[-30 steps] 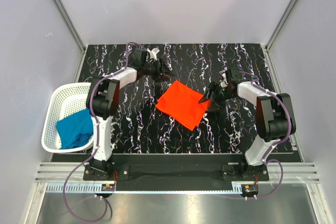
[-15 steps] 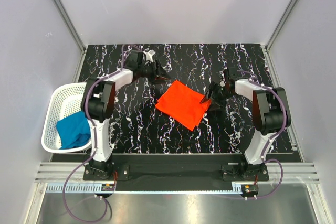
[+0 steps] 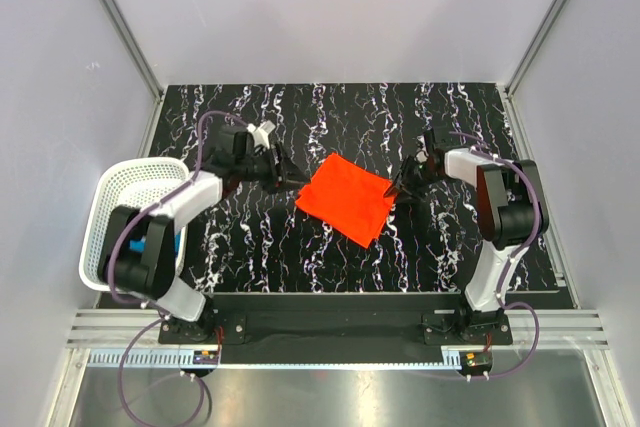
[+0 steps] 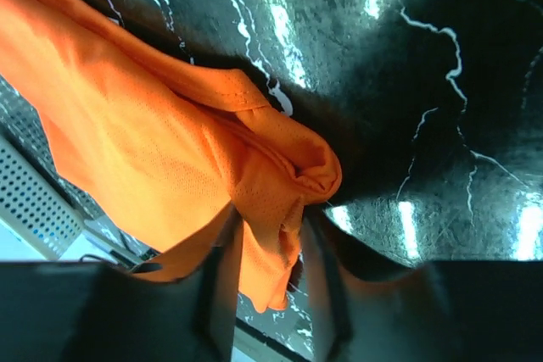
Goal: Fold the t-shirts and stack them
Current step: Neatly place the folded tshirt to the corner
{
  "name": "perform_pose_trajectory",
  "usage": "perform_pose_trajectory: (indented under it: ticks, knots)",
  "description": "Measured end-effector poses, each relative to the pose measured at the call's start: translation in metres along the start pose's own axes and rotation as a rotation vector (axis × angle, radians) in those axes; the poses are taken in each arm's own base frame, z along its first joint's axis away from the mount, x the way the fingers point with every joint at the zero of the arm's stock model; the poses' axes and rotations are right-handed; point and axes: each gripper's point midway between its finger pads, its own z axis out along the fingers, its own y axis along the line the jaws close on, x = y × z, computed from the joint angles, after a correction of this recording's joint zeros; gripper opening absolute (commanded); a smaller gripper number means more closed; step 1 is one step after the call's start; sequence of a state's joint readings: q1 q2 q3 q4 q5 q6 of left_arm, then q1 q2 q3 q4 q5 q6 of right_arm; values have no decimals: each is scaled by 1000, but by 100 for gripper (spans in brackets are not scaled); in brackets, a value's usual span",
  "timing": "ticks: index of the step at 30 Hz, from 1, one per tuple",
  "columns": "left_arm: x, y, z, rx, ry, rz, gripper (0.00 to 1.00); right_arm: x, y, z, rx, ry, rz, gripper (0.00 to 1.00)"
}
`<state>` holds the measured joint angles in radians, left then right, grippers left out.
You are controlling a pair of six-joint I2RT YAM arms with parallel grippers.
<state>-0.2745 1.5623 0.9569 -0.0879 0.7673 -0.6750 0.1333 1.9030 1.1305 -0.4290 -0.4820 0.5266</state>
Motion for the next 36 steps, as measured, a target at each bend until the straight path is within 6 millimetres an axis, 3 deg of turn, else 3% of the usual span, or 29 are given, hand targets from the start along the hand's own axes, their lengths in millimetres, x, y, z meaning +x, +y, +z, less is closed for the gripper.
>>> perform_pose_trajectory:
  ticks: [5, 8, 13, 18, 23, 29, 36]
  knots:
    - [38, -15, -36, 18, -31, 5, 57, -1, -3, 3, 3, -1, -19, 8]
    - [54, -25, -53, 39, -64, 21, 57, -2, -3, 2, 5, -2, -25, 0]
    - [77, -33, -78, 49, -111, 39, 58, -9, -6, -1, 38, -21, -28, 0]
    - [91, -38, -94, 58, -150, 57, 58, -30, -23, -13, 172, -93, -61, 0]
    - [99, -29, -93, 39, -142, 34, 58, -78, -44, -47, 328, -219, -103, 0]
    - [102, -15, -84, -2, -101, 2, 58, -179, -59, -103, 528, -444, -187, 0]
    - [106, 8, -69, -63, -39, -51, 57, -272, -102, -116, 751, -546, -260, 0]
